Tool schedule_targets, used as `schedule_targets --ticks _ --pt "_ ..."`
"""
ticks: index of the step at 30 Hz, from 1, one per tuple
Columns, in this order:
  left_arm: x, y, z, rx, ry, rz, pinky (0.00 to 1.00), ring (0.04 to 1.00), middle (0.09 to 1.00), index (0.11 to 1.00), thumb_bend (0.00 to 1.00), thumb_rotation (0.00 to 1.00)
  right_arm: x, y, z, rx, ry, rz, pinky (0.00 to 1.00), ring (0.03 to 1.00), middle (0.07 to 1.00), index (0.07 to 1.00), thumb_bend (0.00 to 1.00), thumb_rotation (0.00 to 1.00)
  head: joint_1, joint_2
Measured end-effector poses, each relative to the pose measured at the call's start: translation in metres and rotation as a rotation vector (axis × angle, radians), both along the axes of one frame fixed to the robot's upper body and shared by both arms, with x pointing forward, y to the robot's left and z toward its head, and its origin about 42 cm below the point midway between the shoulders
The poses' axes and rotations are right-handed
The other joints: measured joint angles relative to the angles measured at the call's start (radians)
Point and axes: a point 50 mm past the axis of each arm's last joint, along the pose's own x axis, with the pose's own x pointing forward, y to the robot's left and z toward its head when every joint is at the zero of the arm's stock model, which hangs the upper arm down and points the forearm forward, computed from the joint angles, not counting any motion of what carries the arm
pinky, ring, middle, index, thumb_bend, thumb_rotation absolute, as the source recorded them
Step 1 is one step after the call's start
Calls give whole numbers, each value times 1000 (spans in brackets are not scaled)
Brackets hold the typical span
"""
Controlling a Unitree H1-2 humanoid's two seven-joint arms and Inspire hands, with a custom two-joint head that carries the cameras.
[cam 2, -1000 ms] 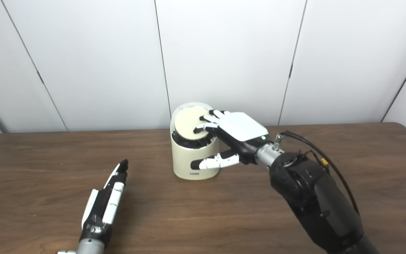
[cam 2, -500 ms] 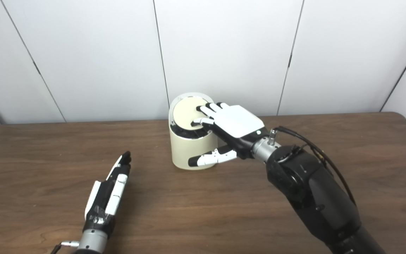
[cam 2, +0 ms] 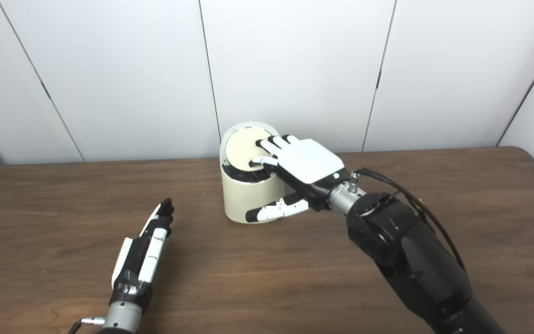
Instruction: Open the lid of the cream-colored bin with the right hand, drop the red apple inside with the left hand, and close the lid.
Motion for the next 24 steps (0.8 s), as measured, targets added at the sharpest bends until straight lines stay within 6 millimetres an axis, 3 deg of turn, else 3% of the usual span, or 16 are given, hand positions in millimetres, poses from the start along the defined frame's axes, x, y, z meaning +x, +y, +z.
schedule_targets --ticks 9,18,24 --pt "-1 7 3 29 -13 22 981 956 942 959 585 937 -15 -9 3 161 57 -24 1000 1000 1000 964 619 1000 2 -3" --pt "-1 7 3 29 -13 19 980 956 944 955 578 924 -18 -23 19 273 14 -78 1000 1000 997 956 589 1000 0 -9" --pt "-1 9 4 30 -20 26 961 948 936 951 569 923 -29 -41 10 364 44 -132 1000 1000 1000 958 541 1000 5 -12"
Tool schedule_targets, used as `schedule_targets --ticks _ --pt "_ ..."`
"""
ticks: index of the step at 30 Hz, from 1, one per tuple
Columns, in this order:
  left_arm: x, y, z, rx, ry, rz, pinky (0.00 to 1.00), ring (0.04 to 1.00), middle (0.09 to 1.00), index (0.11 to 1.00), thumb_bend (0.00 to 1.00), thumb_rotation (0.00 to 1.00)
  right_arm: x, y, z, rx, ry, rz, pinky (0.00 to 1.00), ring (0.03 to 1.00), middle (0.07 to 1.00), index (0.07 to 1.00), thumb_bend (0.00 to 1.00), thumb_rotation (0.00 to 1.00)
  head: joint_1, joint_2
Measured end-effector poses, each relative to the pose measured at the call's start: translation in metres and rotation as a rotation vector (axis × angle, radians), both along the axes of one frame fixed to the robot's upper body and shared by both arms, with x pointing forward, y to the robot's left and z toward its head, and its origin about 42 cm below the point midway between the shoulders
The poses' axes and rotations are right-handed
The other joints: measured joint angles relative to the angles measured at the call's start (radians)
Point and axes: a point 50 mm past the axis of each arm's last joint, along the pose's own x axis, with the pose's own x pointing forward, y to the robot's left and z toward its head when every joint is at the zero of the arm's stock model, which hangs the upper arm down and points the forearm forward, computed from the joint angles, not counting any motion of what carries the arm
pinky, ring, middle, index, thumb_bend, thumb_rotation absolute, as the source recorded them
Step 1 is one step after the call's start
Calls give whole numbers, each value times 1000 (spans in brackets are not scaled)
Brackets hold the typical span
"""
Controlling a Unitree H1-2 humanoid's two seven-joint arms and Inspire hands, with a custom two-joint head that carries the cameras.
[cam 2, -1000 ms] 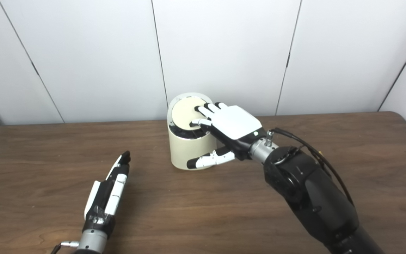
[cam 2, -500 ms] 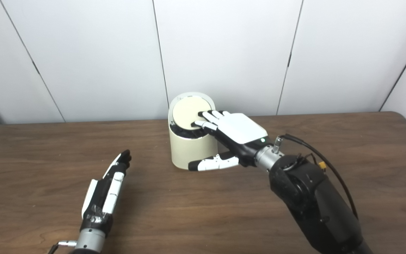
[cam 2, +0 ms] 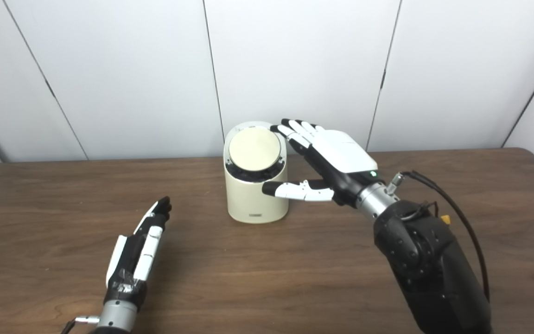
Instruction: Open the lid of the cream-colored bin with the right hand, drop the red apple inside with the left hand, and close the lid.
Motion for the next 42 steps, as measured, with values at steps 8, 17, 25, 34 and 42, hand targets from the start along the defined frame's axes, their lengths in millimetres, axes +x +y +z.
schedule_targets --ticks 8,17,25,34,42 --pt "-3 19 -1 7 -2 23 937 931 924 946 609 881 -16 -36 -29 166 92 -93 919 999 977 937 573 1000 5 -3" --pt "-26 49 -9 56 5 56 920 916 912 939 585 826 -45 -55 -86 361 240 -199 882 924 941 924 540 1000 -6 3" --pt "-47 52 -15 57 23 71 892 889 889 926 563 779 -58 -42 -104 594 272 -231 763 856 896 889 509 960 -14 9" --pt "-59 56 -27 77 -15 115 821 855 871 897 506 728 -84 -48 -140 731 288 -355 680 805 849 828 440 820 -9 14" --pt "-62 59 -34 87 -37 142 798 839 854 882 502 701 -97 -53 -156 817 245 -349 704 837 873 831 425 844 -8 20"
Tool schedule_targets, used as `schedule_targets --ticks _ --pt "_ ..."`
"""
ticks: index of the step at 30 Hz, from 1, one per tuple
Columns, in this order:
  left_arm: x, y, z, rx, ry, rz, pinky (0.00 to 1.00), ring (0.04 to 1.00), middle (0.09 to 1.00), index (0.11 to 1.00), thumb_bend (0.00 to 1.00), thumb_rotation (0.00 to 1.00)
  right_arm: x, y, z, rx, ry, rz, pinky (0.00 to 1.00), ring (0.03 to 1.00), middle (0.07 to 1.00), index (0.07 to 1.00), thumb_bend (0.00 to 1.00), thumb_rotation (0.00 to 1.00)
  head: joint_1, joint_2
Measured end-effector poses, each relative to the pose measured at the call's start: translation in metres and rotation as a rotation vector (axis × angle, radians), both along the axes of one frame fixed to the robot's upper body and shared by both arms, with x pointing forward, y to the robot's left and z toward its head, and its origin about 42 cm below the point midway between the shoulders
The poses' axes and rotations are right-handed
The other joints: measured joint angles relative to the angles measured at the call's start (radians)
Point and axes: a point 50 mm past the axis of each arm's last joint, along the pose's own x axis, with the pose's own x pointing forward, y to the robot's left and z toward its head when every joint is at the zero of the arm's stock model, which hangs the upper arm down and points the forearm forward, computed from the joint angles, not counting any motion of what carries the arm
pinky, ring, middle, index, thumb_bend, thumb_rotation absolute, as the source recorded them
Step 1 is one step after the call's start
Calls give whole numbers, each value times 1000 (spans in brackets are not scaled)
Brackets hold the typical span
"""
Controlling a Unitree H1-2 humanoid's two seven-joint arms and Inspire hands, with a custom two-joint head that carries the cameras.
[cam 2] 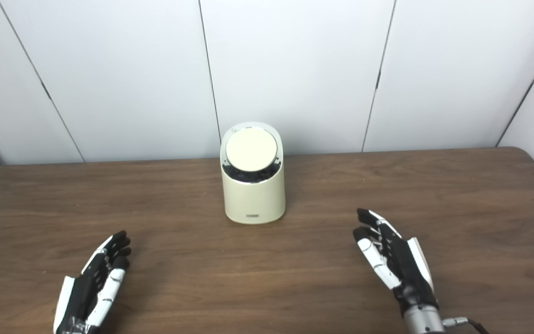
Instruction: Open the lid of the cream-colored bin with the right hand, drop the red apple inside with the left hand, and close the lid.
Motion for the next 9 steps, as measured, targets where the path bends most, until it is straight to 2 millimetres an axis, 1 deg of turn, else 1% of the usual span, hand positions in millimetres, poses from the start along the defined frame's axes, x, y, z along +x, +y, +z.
schedule_targets --ticks 4,7,9 --pt "-1 0 -1 -2 -9 10 800 838 854 877 501 713 -9 -2 -7 38 -16 6 751 852 873 835 435 854 -5 2" --pt "-1 0 -1 -1 -22 12 819 843 855 879 501 724 -9 -4 -12 72 -21 5 796 875 885 845 471 856 -5 2" --pt "-1 0 -2 -4 -25 11 824 844 856 879 511 726 -8 -6 -14 94 -27 5 812 880 888 849 478 852 -2 2"
